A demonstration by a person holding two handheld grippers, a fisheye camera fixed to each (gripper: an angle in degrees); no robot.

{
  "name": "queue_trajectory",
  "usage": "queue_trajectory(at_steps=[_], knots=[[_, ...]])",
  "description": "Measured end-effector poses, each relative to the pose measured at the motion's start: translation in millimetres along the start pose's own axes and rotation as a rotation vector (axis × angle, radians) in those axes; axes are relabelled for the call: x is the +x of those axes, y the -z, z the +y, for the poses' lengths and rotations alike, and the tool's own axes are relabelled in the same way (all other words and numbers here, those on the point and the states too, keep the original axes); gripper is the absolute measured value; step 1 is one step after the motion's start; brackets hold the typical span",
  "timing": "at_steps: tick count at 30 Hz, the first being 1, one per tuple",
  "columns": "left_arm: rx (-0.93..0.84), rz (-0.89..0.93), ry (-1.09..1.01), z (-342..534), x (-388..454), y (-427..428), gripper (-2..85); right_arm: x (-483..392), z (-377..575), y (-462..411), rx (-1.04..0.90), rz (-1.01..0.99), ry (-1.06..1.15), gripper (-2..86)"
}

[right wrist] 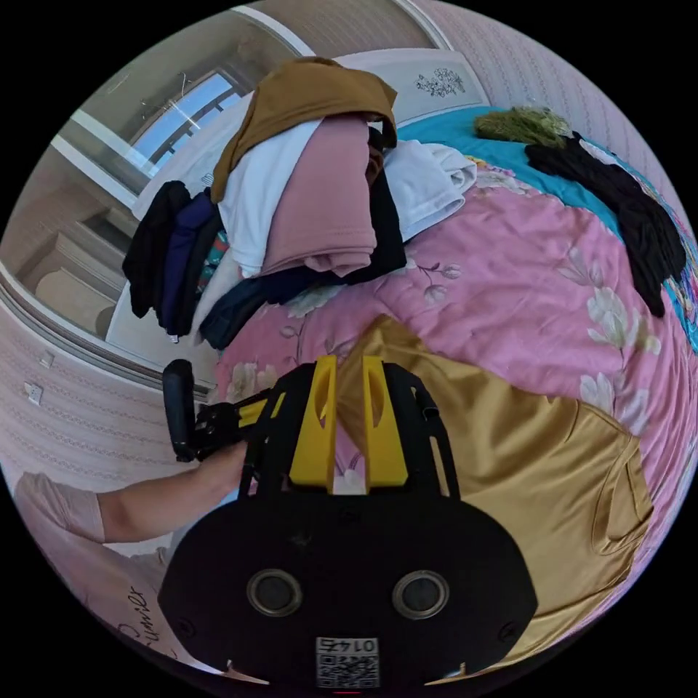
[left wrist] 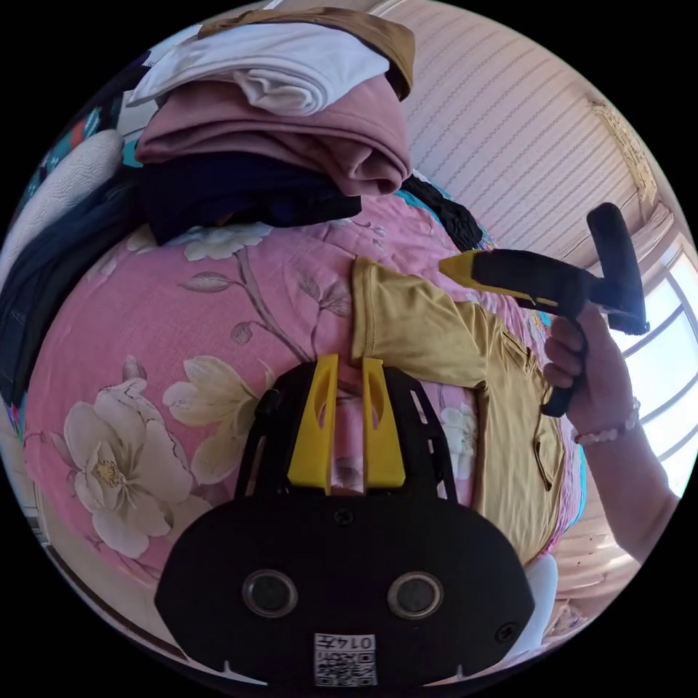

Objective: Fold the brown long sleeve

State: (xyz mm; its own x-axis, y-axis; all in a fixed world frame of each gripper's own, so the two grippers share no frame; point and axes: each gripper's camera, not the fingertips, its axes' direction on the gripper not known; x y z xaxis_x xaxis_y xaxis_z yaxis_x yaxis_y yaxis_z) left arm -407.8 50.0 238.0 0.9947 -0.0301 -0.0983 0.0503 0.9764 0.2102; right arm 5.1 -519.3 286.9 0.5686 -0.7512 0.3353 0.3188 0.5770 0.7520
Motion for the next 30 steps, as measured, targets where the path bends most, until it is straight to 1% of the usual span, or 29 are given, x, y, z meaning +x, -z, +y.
queue_trajectory(at_steps=[3,4,6,7,9,12,14,16,17,18,20,21,27,30], knots=[[0.003,0.052,0.016,3,-16,5,4.8,-9,-31,-51,-0.047,0.063,-0.001,9.1],[0.009,0.070,0.020,5,-22,7,4.1,-9,-38,-69,-0.071,0.111,-0.013,9.0],[0.012,0.098,0.022,8,-29,10,1.8,-1,-45,-96,-0.148,0.196,-0.052,6.8],[0.015,0.111,0.025,9,-33,12,0.5,5,-44,-101,-0.150,0.225,-0.066,4.9],[0.015,0.140,0.032,10,-39,16,-0.4,12,-39,-93,-0.117,0.167,-0.076,2.5],[0.033,0.178,0.012,12,-45,25,-0.9,31,-18,-57,-0.021,0.056,-0.110,1.0],[0.063,0.156,-0.039,13,-39,37,-0.9,51,9,-19,0.060,-0.038,-0.134,0.5],[0.090,0.132,-0.083,15,-31,47,-1.0,65,36,14,0.139,-0.088,-0.148,0.3],[0.119,0.231,-0.136,16,-24,53,-1.0,74,57,36,0.189,-0.123,-0.153,0.2],[0.125,0.260,-0.147,16,-20,56,-1.0,77,68,46,0.214,-0.125,-0.159,0.2],[0.121,0.242,-0.260,18,7,62,-1.0,92,107,79,0.273,-0.156,-0.176,0.1],[0.122,0.241,-0.285,20,15,64,-1.0,95,116,86,0.285,-0.161,-0.180,0.1],[0.125,0.351,-0.533,43,90,69,-1.0,120,203,148,0.402,-0.121,-0.246,0.1],[0.063,0.388,-0.640,61,123,55,-1.0,140,241,173,0.432,-0.100,-0.308,0.1]])
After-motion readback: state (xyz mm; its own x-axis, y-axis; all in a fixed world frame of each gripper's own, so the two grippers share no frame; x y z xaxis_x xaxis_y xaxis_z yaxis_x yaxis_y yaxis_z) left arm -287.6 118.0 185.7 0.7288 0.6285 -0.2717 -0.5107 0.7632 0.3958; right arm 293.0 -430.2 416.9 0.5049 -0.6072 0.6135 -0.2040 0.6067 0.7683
